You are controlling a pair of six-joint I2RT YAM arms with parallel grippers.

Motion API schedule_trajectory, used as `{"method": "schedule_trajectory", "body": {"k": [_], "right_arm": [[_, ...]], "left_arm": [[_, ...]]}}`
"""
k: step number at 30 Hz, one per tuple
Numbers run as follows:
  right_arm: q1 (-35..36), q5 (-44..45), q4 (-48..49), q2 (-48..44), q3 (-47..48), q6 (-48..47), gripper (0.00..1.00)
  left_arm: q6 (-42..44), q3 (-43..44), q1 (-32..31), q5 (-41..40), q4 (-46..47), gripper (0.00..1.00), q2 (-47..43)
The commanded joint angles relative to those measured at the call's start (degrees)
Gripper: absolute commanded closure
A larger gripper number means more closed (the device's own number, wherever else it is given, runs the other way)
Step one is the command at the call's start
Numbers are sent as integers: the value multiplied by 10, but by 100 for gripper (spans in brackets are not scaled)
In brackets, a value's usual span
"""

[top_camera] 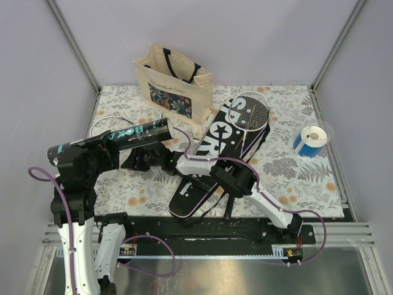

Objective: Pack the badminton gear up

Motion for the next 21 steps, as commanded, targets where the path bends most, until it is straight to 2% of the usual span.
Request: {"method": "schedule_trajectory", "body": {"k": [1,4,8,11,13,17,21], "right_arm": [[5,-45,-1,53,95,66,50],[6,-55,-29,74,134,85,52],[6,-19,-22,43,95,57,55],[6,15,-35,14,57,42,67],[6,35,-37,-3,35,27,79],[-5,40,-10,-56,-14,2,97],[-16,40,17,-137,-90,-51,100]], "left_arm": [[-11,8,0,-21,38,75,-7],[-12,10,-1,-25,37,75,-9],[-12,15,0,-34,33,75,-9],[-14,15,0,-35,32,75,-6],[-12,16,0,-34,33,75,-2],[-3,19,0,-40,33,75,2],[2,13,0,-39,33,75,9]]}}
